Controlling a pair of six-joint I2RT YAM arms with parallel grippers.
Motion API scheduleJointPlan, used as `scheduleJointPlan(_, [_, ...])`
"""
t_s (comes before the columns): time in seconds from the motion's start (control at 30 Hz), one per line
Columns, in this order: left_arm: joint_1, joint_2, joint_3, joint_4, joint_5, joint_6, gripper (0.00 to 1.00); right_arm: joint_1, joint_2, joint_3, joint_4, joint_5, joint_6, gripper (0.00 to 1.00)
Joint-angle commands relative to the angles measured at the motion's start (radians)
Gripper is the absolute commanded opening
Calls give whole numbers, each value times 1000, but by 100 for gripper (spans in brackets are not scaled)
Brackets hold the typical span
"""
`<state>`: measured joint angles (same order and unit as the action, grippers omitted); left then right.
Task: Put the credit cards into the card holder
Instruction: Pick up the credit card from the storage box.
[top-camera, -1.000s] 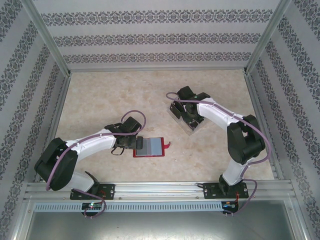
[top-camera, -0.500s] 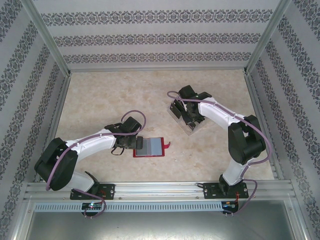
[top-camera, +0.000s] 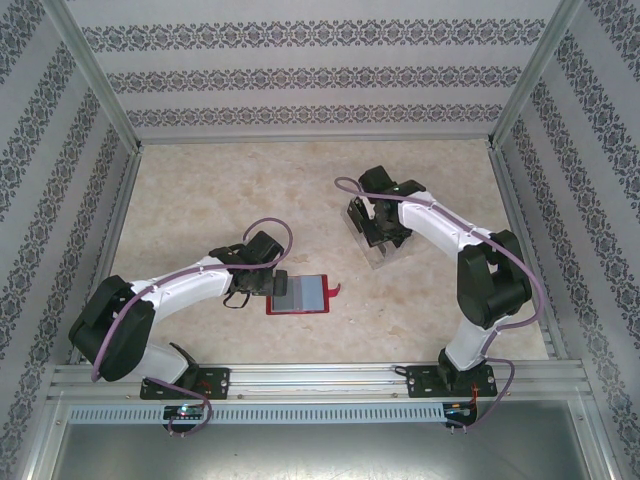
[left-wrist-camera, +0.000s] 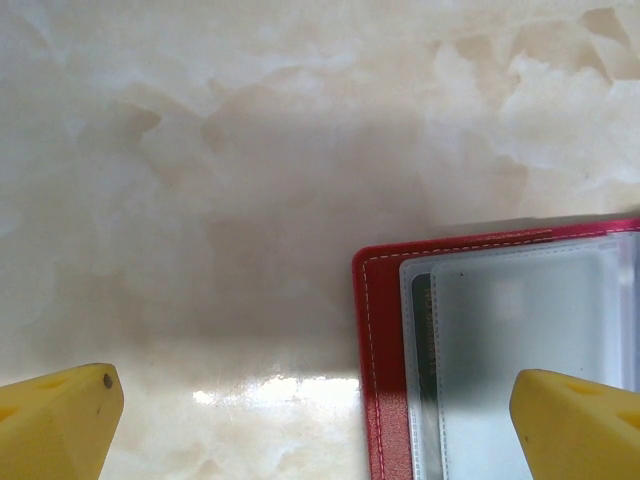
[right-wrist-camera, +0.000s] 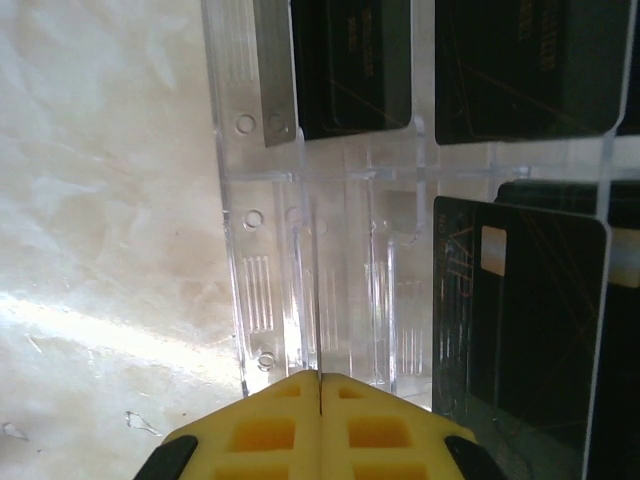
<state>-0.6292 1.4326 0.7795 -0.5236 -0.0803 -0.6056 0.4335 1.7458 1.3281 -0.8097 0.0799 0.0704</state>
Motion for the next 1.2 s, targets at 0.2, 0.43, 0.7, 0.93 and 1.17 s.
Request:
scheduleJointPlan(0.2, [-12,14,36,-36,-23,25,100,-9,-19,84,-59,-46,-27,0])
scheduleJointPlan(0.43, [-13,12,52,-58,-30,42,100,2,-124,82,-62,-96,7,0])
scheduleJointPlan(0.7, [-25,23,43,-53,25,70,100,28,-301,-58,81,-301,189,0])
scheduleJointPlan(0.93, [-83,49,40,-68,-3,68,100,99,-454,-368,436,-469,506,0])
scheduleJointPlan(1.17, [-96,42,18,-120,-66,29,100,233,-538,-625,714,-412,756,0])
